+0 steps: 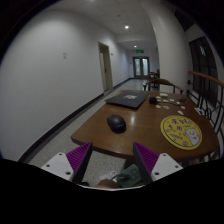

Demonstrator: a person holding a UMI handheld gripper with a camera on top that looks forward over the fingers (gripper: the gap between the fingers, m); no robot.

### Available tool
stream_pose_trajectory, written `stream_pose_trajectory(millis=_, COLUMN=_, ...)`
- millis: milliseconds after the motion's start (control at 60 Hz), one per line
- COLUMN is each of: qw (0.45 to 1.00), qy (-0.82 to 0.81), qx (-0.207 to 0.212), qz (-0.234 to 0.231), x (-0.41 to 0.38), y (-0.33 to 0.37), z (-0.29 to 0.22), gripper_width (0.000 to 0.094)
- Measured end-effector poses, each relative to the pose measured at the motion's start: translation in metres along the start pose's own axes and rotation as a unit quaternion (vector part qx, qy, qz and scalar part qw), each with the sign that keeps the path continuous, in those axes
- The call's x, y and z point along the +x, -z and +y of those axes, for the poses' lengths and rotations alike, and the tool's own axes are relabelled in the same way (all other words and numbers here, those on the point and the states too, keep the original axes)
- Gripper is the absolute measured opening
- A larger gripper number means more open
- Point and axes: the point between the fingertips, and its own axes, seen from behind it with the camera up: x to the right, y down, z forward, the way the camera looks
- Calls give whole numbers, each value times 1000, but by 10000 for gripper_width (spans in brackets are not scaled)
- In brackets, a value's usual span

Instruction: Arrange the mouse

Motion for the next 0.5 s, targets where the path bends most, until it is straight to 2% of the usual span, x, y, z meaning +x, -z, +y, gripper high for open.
stream_pose_trajectory(millis=183, qw=998, qy=39, qx=-40, qz=43, x=34, y=-17, z=13, gripper_width=832)
stream_pose_trajectory(millis=217, qw=997, qy=41, qx=-45, qz=51, x=25, y=-41, z=8, gripper_width=829)
stream_pose_trajectory(millis=383, qw=996, qy=19, qx=-57, qz=59, x=34, y=-49, z=4, gripper_width=818)
stream_pose_trajectory(millis=450, qw=996, qy=14, qx=-62, qz=67, x=37, y=-49, z=5, gripper_width=789)
stream_pose_trajectory(millis=500, qw=995, qy=9, qx=-68, qz=69, x=39, y=-57, z=3, gripper_width=721)
